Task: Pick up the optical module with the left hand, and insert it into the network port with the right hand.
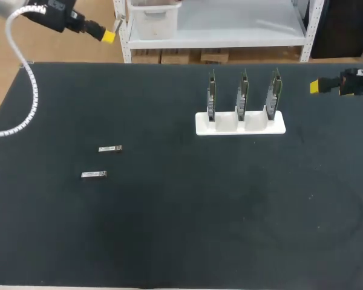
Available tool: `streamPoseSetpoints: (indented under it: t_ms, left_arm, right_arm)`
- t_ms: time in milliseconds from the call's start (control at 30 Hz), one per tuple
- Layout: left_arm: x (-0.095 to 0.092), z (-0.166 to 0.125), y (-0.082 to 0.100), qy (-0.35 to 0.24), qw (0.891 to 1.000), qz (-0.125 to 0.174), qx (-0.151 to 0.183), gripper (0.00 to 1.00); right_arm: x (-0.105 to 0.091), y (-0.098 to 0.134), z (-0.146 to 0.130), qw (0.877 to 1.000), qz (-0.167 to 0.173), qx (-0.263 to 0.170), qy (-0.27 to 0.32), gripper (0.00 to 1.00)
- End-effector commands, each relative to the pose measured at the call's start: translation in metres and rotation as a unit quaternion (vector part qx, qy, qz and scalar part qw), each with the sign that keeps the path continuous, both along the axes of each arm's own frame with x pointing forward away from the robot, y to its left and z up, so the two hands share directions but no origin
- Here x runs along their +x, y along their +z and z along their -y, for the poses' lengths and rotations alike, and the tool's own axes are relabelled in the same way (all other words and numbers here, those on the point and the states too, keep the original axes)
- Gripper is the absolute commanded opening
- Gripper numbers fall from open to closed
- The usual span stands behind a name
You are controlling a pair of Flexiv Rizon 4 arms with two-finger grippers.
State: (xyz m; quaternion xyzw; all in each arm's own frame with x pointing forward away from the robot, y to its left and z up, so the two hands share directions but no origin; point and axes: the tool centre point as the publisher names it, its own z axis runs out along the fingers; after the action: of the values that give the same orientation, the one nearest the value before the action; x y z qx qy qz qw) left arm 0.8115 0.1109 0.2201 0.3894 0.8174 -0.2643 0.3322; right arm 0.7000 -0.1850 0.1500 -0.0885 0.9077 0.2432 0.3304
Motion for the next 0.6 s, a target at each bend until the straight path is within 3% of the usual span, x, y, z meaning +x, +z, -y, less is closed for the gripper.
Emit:
streamPoseSetpoints:
  t_ms: [33,267,400,600]
  left_arm:
    - [-0.006,0.005,0.004,0.005,0.975,0.122,-0.188,0.00]
    - [-0.002,0.029,0.014,-0.049,0.967,0.167,-0.185,0.00]
    - [-0.004,0.045,0.019,-0.070,0.964,0.174,-0.191,0.00]
    - [-0.021,0.069,0.028,-0.113,0.952,0.182,-0.217,0.00]
  right_arm:
    - [0.000,0.000,0.000,1.000,0.000,0.000,0.000,1.00]
    - [0.000,0.000,0.000,1.000,0.000,0.000,0.000,1.00]
    - [0.000,0.000,0.000,1.000,0.000,0.000,0.000,1.00]
    - [0.000,0.000,0.000,1.000,0.000,0.000,0.000,1.00]
